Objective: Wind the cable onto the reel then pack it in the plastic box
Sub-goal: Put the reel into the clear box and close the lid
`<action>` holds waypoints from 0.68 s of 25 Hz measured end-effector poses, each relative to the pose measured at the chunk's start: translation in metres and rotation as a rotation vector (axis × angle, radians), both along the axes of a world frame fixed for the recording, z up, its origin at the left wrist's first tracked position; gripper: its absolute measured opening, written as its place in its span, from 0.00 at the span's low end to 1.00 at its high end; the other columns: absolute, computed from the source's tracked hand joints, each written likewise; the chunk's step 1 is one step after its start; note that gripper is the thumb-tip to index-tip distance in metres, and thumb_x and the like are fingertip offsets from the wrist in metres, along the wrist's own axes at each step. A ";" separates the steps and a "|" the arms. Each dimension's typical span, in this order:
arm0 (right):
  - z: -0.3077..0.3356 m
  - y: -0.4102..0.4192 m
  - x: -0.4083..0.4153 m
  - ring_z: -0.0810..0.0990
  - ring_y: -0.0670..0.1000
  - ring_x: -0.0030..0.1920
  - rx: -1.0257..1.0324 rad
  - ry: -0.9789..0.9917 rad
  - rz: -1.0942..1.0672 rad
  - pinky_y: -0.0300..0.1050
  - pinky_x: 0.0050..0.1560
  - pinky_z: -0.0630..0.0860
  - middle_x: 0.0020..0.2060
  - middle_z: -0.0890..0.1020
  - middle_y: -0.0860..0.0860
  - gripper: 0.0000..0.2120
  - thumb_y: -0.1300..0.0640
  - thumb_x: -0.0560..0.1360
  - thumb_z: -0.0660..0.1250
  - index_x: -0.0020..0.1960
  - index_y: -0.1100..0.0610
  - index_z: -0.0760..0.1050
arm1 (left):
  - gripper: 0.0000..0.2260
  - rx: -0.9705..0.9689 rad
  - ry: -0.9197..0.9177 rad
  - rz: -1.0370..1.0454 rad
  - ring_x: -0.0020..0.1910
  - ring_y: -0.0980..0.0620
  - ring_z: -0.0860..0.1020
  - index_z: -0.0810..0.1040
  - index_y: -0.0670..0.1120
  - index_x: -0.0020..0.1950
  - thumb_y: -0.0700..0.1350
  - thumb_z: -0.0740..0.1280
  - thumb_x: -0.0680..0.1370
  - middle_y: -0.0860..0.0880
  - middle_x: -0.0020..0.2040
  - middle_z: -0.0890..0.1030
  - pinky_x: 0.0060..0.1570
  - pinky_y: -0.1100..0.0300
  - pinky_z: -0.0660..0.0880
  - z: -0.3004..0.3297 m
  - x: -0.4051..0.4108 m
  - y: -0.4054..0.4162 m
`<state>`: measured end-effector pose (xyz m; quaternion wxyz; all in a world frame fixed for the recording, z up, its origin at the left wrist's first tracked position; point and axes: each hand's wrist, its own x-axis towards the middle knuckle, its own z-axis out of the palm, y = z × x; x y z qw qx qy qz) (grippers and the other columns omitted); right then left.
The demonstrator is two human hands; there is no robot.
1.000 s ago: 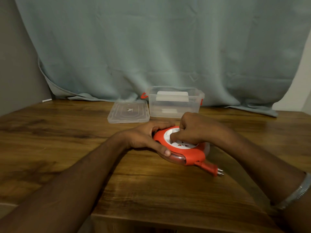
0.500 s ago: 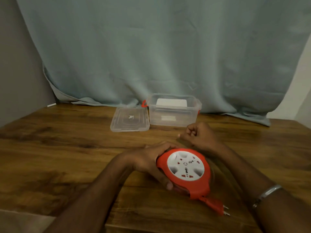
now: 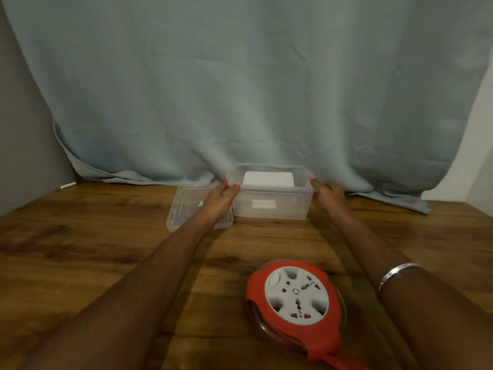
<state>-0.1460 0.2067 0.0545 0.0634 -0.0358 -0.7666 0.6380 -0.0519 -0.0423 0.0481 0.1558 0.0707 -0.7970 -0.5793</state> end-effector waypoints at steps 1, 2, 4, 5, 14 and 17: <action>-0.001 -0.003 0.001 0.85 0.65 0.60 -0.113 -0.030 0.024 0.60 0.59 0.82 0.61 0.85 0.62 0.17 0.47 0.79 0.70 0.59 0.58 0.80 | 0.23 -0.027 -0.030 0.012 0.74 0.44 0.75 0.73 0.44 0.78 0.54 0.64 0.86 0.45 0.73 0.78 0.64 0.58 0.70 -0.006 -0.007 0.003; -0.003 -0.004 0.007 0.86 0.66 0.56 -0.180 -0.040 0.012 0.63 0.57 0.84 0.56 0.86 0.62 0.10 0.50 0.77 0.70 0.52 0.56 0.79 | 0.22 -0.058 -0.017 0.030 0.72 0.44 0.77 0.75 0.44 0.76 0.54 0.65 0.86 0.45 0.71 0.79 0.63 0.58 0.71 -0.010 -0.009 0.005; 0.000 -0.004 0.029 0.86 0.65 0.53 -0.149 0.001 -0.020 0.67 0.56 0.84 0.51 0.86 0.60 0.05 0.52 0.73 0.69 0.46 0.53 0.77 | 0.22 -0.047 0.028 0.064 0.68 0.46 0.79 0.77 0.44 0.74 0.54 0.67 0.84 0.46 0.69 0.81 0.64 0.55 0.74 -0.015 0.002 0.010; 0.005 -0.002 0.044 0.86 0.64 0.51 -0.125 0.027 -0.034 0.66 0.56 0.84 0.50 0.86 0.59 0.05 0.52 0.74 0.69 0.46 0.53 0.77 | 0.22 -0.023 0.039 0.064 0.67 0.47 0.79 0.77 0.45 0.74 0.54 0.68 0.84 0.47 0.69 0.81 0.66 0.52 0.75 -0.017 0.010 0.012; -0.001 0.036 0.165 0.83 0.55 0.50 -0.118 -0.028 0.018 0.45 0.36 0.76 0.57 0.84 0.57 0.09 0.54 0.86 0.63 0.63 0.53 0.76 | 0.34 0.048 0.228 0.189 0.61 0.50 0.80 0.65 0.53 0.75 0.55 0.78 0.76 0.51 0.65 0.79 0.58 0.53 0.82 -0.046 0.111 0.051; 0.003 0.036 0.183 0.81 0.57 0.58 0.169 -0.015 0.020 0.49 0.45 0.79 0.67 0.81 0.59 0.20 0.48 0.84 0.66 0.72 0.57 0.73 | 0.37 -0.069 0.201 0.175 0.69 0.49 0.78 0.61 0.61 0.80 0.61 0.76 0.76 0.51 0.73 0.77 0.63 0.42 0.81 -0.055 0.120 0.049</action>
